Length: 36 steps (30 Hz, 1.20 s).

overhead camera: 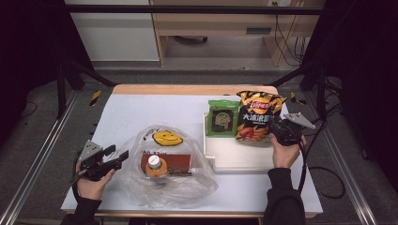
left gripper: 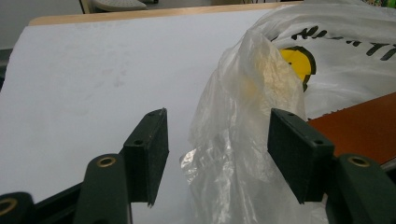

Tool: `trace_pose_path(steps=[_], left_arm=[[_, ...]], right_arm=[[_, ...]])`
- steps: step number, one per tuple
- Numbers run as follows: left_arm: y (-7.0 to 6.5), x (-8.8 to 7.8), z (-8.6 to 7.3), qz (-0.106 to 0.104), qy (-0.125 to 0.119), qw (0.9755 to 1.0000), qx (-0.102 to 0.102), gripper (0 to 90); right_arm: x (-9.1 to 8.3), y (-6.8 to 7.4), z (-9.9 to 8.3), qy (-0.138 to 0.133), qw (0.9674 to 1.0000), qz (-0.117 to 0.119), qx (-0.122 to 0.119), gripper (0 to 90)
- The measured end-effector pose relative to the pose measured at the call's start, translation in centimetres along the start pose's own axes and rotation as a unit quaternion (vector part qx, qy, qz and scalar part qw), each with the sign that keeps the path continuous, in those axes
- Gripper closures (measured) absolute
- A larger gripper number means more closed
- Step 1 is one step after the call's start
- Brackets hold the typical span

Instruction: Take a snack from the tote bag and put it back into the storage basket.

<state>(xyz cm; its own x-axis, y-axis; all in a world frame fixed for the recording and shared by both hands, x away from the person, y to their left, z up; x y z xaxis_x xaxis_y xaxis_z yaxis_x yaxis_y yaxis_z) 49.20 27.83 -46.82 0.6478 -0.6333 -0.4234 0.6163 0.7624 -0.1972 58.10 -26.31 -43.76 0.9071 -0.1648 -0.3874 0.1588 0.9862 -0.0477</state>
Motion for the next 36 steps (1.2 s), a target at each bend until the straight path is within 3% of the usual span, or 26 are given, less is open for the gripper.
trace_pose_path(steps=[5, 6, 15, 24, 31, 36], left_arm=[[0.0, -0.4, 0.2, 0.0, -0.007, 1.0, -0.002, 38.6], [0.0, -0.4, 0.3, 0.0, -0.008, 1.0, -0.002, 38.8], [-0.8, -0.9, 0.9, -0.012, -0.018, 0.9997, 0.006, 42.0], [-1.7, -1.2, 1.1, -0.025, -0.023, 0.9994, 0.011, 44.5], [-2.2, -1.3, 1.1, -0.035, -0.024, 0.999, 0.012, 46.9], [-2.6, -1.3, 1.0, -0.044, -0.022, 0.9987, 0.015, 48.3]], right_arm=[[-2.0, 0.0, 0.7, -0.025, 0.9993, 0.025, 0.009, 62.4], [-2.8, 0.2, 1.0, -0.035, 0.9984, 0.042, 0.014, 60.2], [-6.6, 2.1, 1.0, -0.055, 0.992, 0.114, -0.004, 47.3], [-10.0, 4.8, 0.4, -0.059, 0.9839, 0.167, -0.021, 39.9], [-11.4, 7.1, 0.0, -0.056, 0.9765, 0.206, -0.032, 35.6], [-12.7, 9.3, 0.2, -0.063, 0.9684, 0.237, -0.045, 34.6]])
Point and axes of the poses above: each handheld gripper's, and its own axes: x roughly forward along the jaws, z roughly out of its top, y roughly to its left, the point moved 7 cm from there along x, roughly forward along the jaws, and after that the axes turned 15 degrees about -z, right-handed, at the moved point
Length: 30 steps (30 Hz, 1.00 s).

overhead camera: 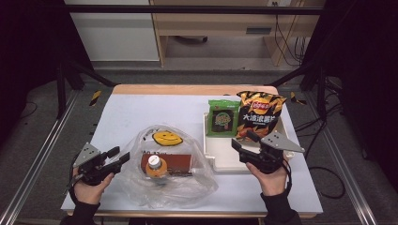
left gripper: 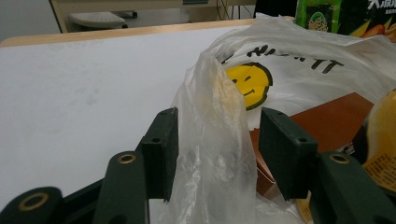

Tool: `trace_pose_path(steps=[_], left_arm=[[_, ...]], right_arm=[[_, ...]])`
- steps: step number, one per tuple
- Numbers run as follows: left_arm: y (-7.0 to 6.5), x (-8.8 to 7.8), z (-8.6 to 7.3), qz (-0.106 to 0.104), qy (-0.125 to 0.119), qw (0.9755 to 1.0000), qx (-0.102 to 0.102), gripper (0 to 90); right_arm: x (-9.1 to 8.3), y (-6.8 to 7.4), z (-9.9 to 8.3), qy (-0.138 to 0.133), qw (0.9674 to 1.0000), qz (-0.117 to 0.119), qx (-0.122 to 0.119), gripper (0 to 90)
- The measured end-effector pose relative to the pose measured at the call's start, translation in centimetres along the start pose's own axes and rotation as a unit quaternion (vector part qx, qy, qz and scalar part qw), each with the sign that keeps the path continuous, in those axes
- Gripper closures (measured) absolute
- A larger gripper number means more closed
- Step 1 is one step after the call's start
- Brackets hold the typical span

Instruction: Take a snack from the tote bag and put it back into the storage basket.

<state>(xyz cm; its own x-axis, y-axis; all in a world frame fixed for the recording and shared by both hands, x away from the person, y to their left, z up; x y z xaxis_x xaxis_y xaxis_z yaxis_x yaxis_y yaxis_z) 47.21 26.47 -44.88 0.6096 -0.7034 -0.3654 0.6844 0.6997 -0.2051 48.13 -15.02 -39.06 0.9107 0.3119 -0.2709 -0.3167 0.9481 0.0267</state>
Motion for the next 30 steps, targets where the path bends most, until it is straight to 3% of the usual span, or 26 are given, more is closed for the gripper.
trace_pose_path(steps=[5, 8, 14, 20, 30], left_arm=[[-0.5, 0.0, -0.1, -0.006, 0.002, 1.0, 0.005, 48.5], [-0.6, 0.1, -0.1, -0.007, 0.002, 0.9999, 0.008, 48.5], [-0.7, 0.1, -0.2, -0.006, 0.005, 0.9999, 0.008, 48.4], [-0.9, 0.0, -0.2, -0.008, 0.003, 0.9999, 0.008, 48.4], [-1.7, 0.0, -0.3, -0.019, 0.007, 0.9997, 0.015, 49.8]], right_arm=[[-0.4, 2.7, 0.7, -0.007, 0.999, 0.037, -0.025, 36.0], [-0.4, 4.7, 1.2, -0.011, 0.9975, 0.067, -0.021, 37.5], [-0.2, 8.7, 2.2, -0.019, 0.993, 0.111, -0.036, 39.7], [0.8, 12.4, 1.8, 0.003, 0.9874, 0.147, -0.059, 40.4], [1.3, 15.2, 0.1, 0.038, 0.9795, 0.177, -0.088, 41.2]])
Point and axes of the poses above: each handheld gripper's, and its own axes: x roughly forward along the jaws, z roughly out of its top, y roughly to its left, the point moved 7 cm from there along x, roughly forward along the jaws, and after that the axes turned 15 degrees about -z, right-handed, at the moved point
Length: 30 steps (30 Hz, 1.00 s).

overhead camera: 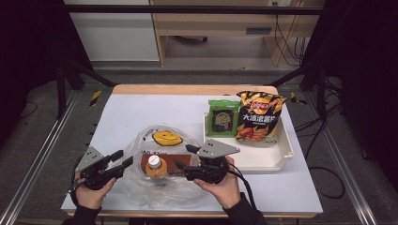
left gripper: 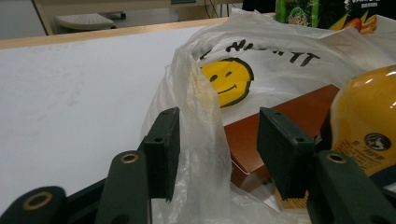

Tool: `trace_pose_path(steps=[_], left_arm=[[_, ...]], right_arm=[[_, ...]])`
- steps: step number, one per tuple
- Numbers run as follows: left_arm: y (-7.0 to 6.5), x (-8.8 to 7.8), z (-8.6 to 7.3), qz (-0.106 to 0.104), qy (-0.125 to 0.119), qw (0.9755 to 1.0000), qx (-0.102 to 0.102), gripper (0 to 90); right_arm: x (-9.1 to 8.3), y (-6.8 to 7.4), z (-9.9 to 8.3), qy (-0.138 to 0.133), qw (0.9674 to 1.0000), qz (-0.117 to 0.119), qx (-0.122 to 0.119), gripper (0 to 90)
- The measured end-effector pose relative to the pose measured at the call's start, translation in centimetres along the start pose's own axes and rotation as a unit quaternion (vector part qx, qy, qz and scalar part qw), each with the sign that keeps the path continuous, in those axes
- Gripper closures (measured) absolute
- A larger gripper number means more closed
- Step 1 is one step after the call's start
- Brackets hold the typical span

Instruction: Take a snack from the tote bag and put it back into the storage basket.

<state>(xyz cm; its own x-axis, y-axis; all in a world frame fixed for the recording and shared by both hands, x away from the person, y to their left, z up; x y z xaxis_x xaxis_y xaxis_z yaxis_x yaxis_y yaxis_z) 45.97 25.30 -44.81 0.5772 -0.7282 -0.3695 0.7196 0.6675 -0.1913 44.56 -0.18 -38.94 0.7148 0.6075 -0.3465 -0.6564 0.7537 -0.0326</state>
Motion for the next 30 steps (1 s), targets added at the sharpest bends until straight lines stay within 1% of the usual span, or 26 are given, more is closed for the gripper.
trace_pose_path(steps=[3, 5, 7, 8, 10, 11, 12, 15, 16, 17, 19, 21, 22, 24, 25, 27, 29, 30], left_arm=[[-0.5, 0.1, -0.1, -0.007, 0.004, 1.0, 0.003, 50.4], [-0.6, 0.2, -0.2, -0.009, 0.008, 0.9999, 0.006, 50.4], [-0.8, 0.3, -0.4, -0.01, 0.014, 0.9998, 0.009, 50.4], [-0.9, 0.4, -0.5, -0.009, 0.017, 0.9998, 0.012, 50.4], [-0.9, 0.6, -0.7, -0.011, 0.024, 0.9996, 0.014, 50.3], [-0.9, 0.6, -0.7, -0.011, 0.024, 0.9996, 0.014, 50.4], [-1.0, 1.1, -1.0, -0.011, 0.033, 0.9993, 0.016, 50.7], [-1.0, 1.6, -1.6, -0.013, 0.048, 0.9987, 0.016, 52.0], [-1.0, 1.7, -1.8, -0.013, 0.05, 0.9986, 0.015, 53.4], [-1.0, 1.9, -2.2, -0.014, 0.056, 0.9982, 0.015, 54.2], [-1.1, 2.2, -2.6, -0.015, 0.065, 0.9977, 0.015, 56.3], [-1.2, 2.4, -2.9, -0.014, 0.071, 0.9972, 0.019, 57.9], [-1.2, 2.5, -3.0, -0.014, 0.074, 0.997, 0.021, 59.2], [-1.1, 2.7, -3.2, -0.008, 0.081, 0.9964, 0.026, 60.3], [-1.0, 2.9, -3.4, -0.007, 0.084, 0.9962, 0.023, 60.5], [-0.9, 3.2, -3.7, -0.003, 0.094, 0.9953, 0.025, 60.5], [-0.8, 3.4, -3.9, -0.002, 0.097, 0.995, 0.023, 59.4], [-0.8, 3.5, -4.0, -0.002, 0.1, 0.9947, 0.024, 58.8]], right_arm=[[0.2, 0.6, -0.6, 0.012, 0.9998, 0.011, -0.009, 42.7], [0.3, 0.7, -1.0, 0.02, 0.9996, 0.014, -0.017, 46.2], [0.4, 0.8, -1.5, 0.027, 0.9993, 0.015, -0.023, 50.0], [0.6, 0.8, -1.9, 0.035, 0.9989, 0.014, -0.03, 51.9], [0.8, 0.7, -2.4, 0.043, 0.9984, 0.01, -0.036, 54.1], [0.8, 0.7, -2.4, 0.043, 0.9984, 0.01, -0.036, 54.1], [1.3, 0.5, -3.2, 0.055, 0.9976, 0.002, -0.043, 56.0], [1.7, 0.4, -3.9, 0.067, 0.9964, -0.002, -0.051, 59.2], [1.8, 0.2, -4.4, 0.076, 0.9953, -0.007, -0.06, 60.3], [1.9, 0.1, -4.7, 0.081, 0.9946, -0.009, -0.065, 61.1], [2.1, -0.2, -5.5, 0.094, 0.9932, -0.015, -0.067, 62.6], [2.4, -0.6, -6.2, 0.099, 0.9927, -0.02, -0.065, 63.0], [2.6, -0.8, -6.7, 0.105, 0.9923, -0.023, -0.063, 63.0], [2.8, -1.1, -7.5, 0.113, 0.9909, -0.03, -0.066, 62.7], [2.9, -1.2, -7.7, 0.117, 0.9905, -0.033, -0.066, 62.1], [3.1, -1.5, -8.1, 0.117, 0.9898, -0.046, -0.066, 59.3], [3.1, -1.8, -8.3, 0.12, 0.9889, -0.06, -0.064, 55.4], [3.1, -1.9, -8.5, 0.123, 0.9881, -0.066, -0.064, 55.0]])
Point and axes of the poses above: each handheld gripper's, and its own axes: x roughly forward along the jaws, z roughly out of its top, y roughly to its left, the point moved 7 cm from there along x, roughly forward along the jaws, and after that the axes turned 15 degrees about -z, right-handed, at the moved point
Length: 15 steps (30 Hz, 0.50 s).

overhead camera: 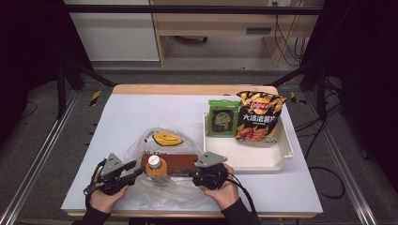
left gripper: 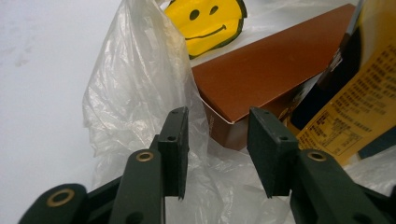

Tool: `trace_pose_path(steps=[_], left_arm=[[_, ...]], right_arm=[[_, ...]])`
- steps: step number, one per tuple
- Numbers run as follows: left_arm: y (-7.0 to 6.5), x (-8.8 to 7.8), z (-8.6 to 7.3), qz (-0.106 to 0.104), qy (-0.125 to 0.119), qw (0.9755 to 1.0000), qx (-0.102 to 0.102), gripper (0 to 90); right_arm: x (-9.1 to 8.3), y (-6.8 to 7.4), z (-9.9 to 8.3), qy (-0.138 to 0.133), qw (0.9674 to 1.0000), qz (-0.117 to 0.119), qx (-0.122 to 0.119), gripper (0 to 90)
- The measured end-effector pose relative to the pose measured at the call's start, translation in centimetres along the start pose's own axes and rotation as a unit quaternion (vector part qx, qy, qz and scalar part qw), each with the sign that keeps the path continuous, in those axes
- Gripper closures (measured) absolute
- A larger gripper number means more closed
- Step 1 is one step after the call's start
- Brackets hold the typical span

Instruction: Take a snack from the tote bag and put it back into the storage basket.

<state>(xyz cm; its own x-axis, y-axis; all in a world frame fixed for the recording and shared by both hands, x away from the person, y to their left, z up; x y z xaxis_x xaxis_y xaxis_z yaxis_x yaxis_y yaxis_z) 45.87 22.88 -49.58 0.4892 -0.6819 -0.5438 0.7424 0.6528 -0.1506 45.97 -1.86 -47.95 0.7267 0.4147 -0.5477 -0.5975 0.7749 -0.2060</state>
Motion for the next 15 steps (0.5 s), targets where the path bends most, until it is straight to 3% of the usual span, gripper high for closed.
trace_pose_path(steps=[7, 15], left_arm=[[0.2, 0.6, -0.4, -0.009, 0.013, 0.9999, -0.004, 59.9], [0.9, 0.9, -0.4, -0.008, 0.019, 0.9997, -0.01, 68.3]], right_arm=[[0.6, -0.1, -1.1, 0.019, 0.9996, -0.011, 0.019, 51.6], [0.2, 1.1, -1.2, 0.012, 0.9993, 0.02, 0.029, 51.6]])
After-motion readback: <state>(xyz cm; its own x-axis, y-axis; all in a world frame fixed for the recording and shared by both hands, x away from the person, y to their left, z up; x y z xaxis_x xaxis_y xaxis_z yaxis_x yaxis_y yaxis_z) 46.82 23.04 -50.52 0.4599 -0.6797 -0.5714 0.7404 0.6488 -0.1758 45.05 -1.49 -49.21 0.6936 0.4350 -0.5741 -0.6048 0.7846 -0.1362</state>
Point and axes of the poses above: each handheld gripper's, and its own axes: x roughly forward along the jaws, z roughly out of its top, y roughly to its left, the point moved 7 cm from there along x, roughly forward along the jaws, and after that the axes turned 15 degrees about -z, right-handed, at the moved point
